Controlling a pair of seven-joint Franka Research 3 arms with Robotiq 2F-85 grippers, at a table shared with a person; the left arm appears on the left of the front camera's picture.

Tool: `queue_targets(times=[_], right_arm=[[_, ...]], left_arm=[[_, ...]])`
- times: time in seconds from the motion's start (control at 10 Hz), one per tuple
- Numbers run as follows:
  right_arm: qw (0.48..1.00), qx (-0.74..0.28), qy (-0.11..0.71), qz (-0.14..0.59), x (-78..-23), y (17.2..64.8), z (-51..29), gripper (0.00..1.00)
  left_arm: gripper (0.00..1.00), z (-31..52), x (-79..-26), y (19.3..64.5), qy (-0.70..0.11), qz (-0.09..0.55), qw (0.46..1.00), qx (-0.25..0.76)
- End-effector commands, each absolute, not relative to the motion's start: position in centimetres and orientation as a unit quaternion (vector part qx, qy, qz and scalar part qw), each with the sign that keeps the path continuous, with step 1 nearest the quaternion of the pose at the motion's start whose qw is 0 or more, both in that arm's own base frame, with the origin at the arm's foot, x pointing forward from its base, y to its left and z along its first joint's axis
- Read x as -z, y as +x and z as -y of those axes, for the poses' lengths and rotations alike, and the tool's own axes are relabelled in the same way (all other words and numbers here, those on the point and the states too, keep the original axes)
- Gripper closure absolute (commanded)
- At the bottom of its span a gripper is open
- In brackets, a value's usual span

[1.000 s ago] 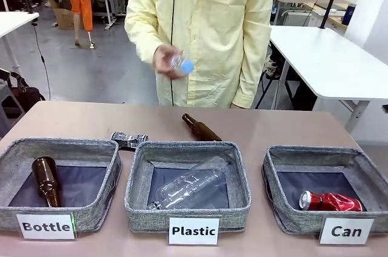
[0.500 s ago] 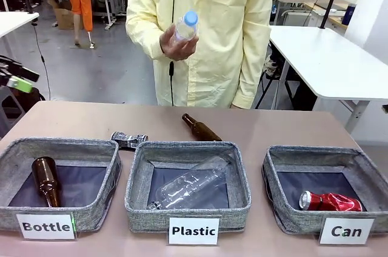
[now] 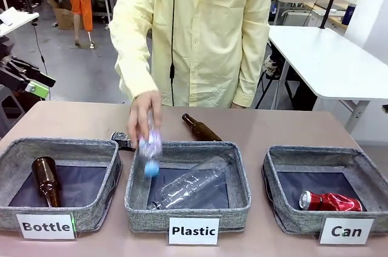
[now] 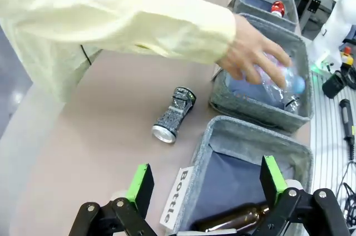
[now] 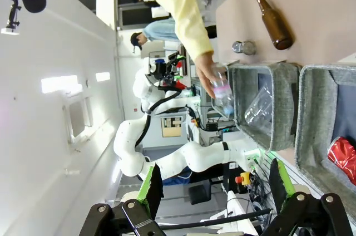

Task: Sort the can waste into the basket.
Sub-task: Pick up the can waste from the table and place it in the right Fabric basket.

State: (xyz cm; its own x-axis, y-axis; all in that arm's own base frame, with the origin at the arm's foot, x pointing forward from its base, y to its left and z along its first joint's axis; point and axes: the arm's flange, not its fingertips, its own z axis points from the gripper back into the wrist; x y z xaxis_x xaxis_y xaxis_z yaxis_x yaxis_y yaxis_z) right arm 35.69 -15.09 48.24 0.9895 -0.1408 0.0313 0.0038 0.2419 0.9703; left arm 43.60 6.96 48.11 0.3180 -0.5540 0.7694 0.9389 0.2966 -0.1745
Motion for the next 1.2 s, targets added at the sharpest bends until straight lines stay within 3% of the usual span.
queue_targets(times=[0.0,1.1], right_arm=[[0.788,0.036,0.612,0.057,-48.41,35.53,15.29,0.00],[0.788,0.036,0.612,0.057,-48.41,35.53,15.29,0.00]], left_arm=[[0.00,-7.17,-48.41,43.72,-0.319,0.294,0.750,0.501],[0.00,-6.73,-48.13,44.16,-0.318,0.279,0.750,0.509]])
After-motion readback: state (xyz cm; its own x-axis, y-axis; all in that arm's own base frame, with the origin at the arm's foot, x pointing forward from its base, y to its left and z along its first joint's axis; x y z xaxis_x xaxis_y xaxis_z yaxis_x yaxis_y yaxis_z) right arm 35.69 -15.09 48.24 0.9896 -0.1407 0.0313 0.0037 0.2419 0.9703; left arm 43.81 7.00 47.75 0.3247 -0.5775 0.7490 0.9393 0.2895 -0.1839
